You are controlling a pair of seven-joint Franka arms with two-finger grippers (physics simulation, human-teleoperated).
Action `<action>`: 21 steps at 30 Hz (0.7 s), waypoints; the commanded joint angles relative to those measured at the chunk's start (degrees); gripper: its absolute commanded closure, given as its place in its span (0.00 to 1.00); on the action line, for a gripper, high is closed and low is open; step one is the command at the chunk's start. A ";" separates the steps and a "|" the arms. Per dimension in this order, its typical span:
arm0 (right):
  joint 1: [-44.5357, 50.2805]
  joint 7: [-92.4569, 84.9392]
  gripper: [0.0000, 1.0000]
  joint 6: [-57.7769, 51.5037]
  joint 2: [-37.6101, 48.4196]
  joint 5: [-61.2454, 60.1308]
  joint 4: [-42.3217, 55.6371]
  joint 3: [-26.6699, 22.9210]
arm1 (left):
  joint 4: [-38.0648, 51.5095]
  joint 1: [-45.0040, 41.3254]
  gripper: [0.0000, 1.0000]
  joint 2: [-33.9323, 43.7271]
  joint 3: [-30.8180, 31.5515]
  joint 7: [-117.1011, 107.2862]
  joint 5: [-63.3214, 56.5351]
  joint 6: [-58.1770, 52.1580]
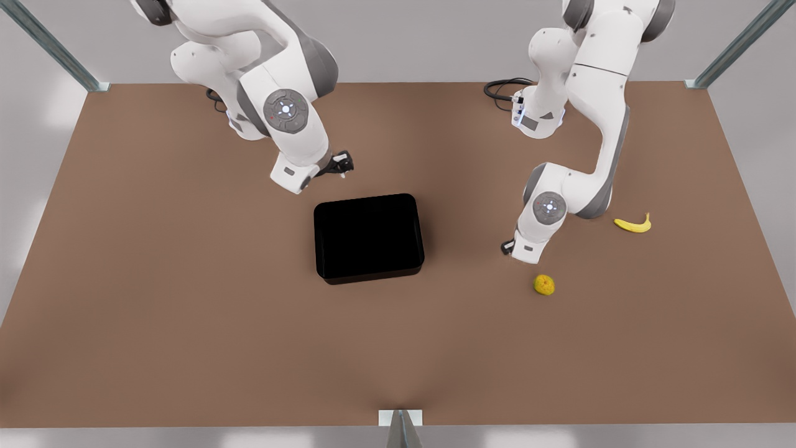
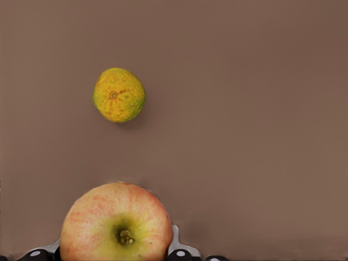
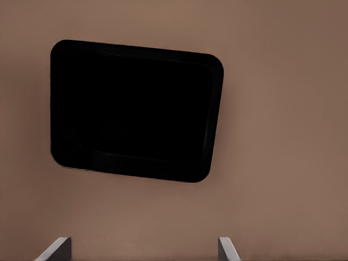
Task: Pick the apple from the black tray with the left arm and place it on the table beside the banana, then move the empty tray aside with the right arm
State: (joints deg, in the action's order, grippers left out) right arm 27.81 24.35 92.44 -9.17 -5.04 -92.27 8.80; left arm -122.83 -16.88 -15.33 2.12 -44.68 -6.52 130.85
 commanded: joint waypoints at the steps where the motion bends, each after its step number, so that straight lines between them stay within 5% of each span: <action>1: -1.35 27.86 0.00 14.34 0.11 -0.40 -3.27 0.17 | -4.08 -0.52 0.20 1.79 0.16 34.22 0.02 9.86; 2: -2.50 27.95 0.00 16.09 -0.06 -0.49 -3.53 -0.01 | -4.17 -0.52 0.00 1.62 0.08 34.22 -0.33 9.86; 6: -3.55 27.07 0.00 28.31 0.29 -1.11 -9.85 -1.77 | -4.08 -0.34 0.00 -1.46 -0.01 34.48 -0.42 10.92; 8: -3.29 25.75 0.00 31.75 -0.41 0.73 -11.70 -1.59 | -2.77 1.06 0.00 4.95 -0.71 34.40 0.10 6.36; 10: -3.20 22.33 0.00 31.75 -1.56 1.00 -11.70 -0.36 | 23.40 5.54 0.00 5.58 -1.94 44.23 4.93 -25.09; 11: -3.20 20.39 0.00 31.84 -2.52 1.00 -11.70 0.69 | 30.80 8.18 0.00 4.87 -1.94 47.14 5.82 -31.53; 21: -3.90 -5.01 0.00 37.99 -8.94 0.30 -14.61 -1.59 | 33.71 9.85 0.00 2.24 -2.74 46.61 8.63 -31.71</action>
State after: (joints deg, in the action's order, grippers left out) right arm 23.98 32.86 126.86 -17.65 -4.56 -107.08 7.44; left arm -89.19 -7.05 -13.12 -0.64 -14.75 1.86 103.90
